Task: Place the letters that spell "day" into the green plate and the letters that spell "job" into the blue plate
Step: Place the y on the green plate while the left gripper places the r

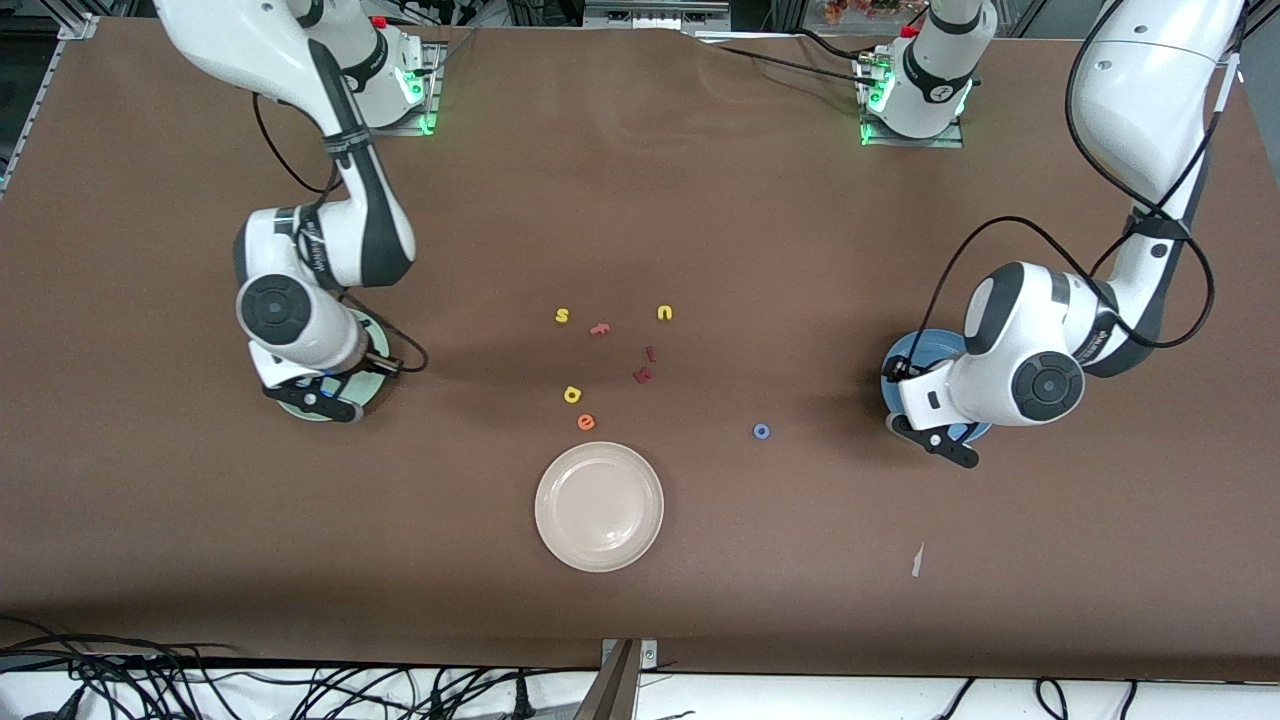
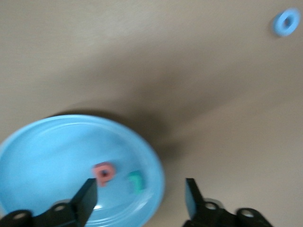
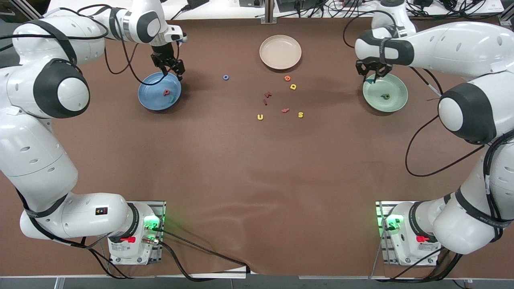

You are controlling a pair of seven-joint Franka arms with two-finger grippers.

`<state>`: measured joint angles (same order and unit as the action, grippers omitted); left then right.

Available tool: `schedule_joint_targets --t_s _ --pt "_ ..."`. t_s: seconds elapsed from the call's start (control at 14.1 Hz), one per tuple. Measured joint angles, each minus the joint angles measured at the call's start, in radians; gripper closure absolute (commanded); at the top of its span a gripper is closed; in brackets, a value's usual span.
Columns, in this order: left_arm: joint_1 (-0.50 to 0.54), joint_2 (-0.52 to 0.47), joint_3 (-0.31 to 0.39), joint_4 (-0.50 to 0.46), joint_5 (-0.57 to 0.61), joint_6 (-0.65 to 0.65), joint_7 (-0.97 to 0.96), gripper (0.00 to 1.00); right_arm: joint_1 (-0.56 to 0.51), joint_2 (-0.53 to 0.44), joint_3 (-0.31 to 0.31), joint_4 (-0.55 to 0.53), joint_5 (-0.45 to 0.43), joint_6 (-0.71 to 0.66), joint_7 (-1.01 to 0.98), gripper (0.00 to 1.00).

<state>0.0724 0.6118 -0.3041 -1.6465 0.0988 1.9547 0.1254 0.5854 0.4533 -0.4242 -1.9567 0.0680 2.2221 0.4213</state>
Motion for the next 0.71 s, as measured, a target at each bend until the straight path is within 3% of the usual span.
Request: schedule_joint_targets --t_s 0.07,0.14,0.21,0.28,0.71 --pt "-0.032 0.019 -0.001 0.024 -0.010 0.002 -0.078 0.00 -0.004 -0.009 -0.012 -0.052 0.005 0.053 -0.037 0.93" --pt "-0.072 0.046 -0.002 0.057 -0.013 0.004 -0.171 0.00 -0.007 -0.019 -0.019 -0.104 0.006 0.104 -0.062 0.78" --pt "-0.115 0.078 -0.003 0.094 -0.013 0.006 -0.264 0.00 -0.009 -0.027 -0.022 -0.152 0.007 0.152 -0.080 0.16" --pt "-0.153 0.111 -0.003 0.134 -0.013 0.009 -0.349 0.00 -0.010 -0.032 -0.023 -0.186 0.014 0.190 -0.084 0.00" --pt "-0.228 0.243 -0.002 0.288 -0.013 0.071 -0.666 0.02 -0.005 -0.056 0.010 -0.193 0.049 0.199 -0.094 0.00"
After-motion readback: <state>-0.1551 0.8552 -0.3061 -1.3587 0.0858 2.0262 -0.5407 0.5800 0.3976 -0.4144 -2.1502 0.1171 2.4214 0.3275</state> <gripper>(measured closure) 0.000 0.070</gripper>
